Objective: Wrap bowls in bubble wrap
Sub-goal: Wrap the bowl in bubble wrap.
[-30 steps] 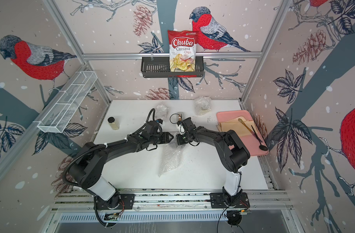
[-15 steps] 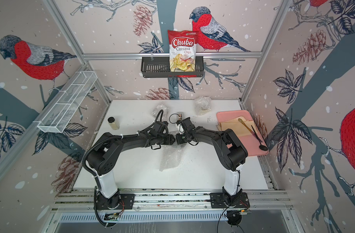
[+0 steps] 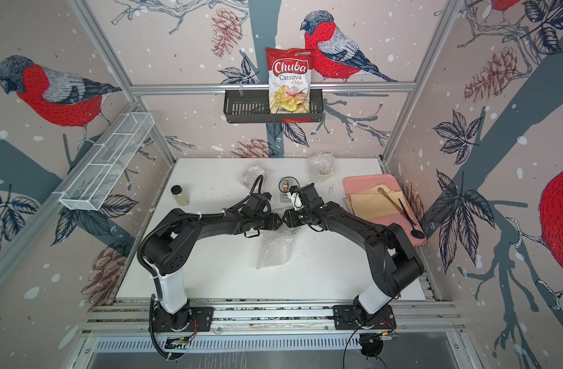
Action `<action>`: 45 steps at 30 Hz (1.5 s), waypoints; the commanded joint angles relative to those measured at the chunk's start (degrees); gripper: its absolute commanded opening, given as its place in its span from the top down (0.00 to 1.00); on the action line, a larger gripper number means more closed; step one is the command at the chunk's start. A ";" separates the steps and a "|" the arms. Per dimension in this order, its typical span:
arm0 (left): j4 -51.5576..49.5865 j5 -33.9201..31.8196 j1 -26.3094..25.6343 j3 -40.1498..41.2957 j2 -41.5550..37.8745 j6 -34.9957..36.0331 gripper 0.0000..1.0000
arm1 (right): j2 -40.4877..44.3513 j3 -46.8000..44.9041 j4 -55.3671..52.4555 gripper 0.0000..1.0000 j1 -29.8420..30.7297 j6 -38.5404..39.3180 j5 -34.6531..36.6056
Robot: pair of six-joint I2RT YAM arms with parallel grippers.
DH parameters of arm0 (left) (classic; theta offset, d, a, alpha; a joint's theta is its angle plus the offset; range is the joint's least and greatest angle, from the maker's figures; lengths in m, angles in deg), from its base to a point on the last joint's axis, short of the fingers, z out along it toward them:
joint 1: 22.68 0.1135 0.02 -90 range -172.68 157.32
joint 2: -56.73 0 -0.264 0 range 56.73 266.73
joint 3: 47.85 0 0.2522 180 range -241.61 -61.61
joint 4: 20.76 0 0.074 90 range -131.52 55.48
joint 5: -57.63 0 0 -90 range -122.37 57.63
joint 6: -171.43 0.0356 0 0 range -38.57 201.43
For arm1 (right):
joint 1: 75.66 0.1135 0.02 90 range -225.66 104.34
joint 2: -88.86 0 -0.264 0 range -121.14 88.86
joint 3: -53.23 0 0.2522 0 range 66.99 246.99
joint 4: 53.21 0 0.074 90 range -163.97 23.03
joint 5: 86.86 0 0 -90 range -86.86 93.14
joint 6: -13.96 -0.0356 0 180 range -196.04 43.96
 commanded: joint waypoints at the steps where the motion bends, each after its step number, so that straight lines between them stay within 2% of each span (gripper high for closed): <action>1: -7.59 -2.82 -0.10 -0.30 0.88 -2.30 0.46 | 5.75 -2.64 -3.51 0.39 2.07 -3.06 -0.52; 6: -8.23 -4.29 -1.25 -0.15 0.79 -5.16 0.46 | 16.34 -6.68 -5.71 0.33 9.00 -10.31 -5.35; 10: -7.41 -4.96 -1.99 0.83 0.14 -6.49 0.47 | 18.49 -9.67 -1.93 0.30 16.44 -16.97 -7.89; 17: -6.05 -4.92 -2.08 2.02 -0.89 -6.85 0.47 | 11.83 -6.88 0.05 0.29 24.86 -19.64 -4.17; 26: -4.20 -4.43 -2.08 3.15 -1.06 -7.10 0.47 | 4.85 -4.83 0.41 0.31 26.02 -21.16 -0.22; 28: -4.12 -4.41 -2.08 3.16 -0.97 -7.23 0.47 | 3.72 -4.50 -0.14 0.36 26.08 -21.15 1.12; 31: -4.11 -4.68 -2.08 3.16 -1.14 -7.22 0.47 | 3.16 -4.96 0.67 0.62 25.70 -21.40 1.51; 38: -4.50 -5.05 -2.08 3.16 -0.71 -6.91 0.47 | 7.37 -9.07 -0.50 0.91 21.14 -20.77 1.57; 42: -4.20 -5.05 -2.08 3.14 -0.29 -6.63 0.47 | 11.82 -10.07 -1.39 0.98 15.61 -18.96 0.26; 45: -3.77 -4.59 -2.08 3.16 -0.07 -6.20 0.48 | 13.50 -8.80 -2.66 0.99 11.23 -16.46 -0.05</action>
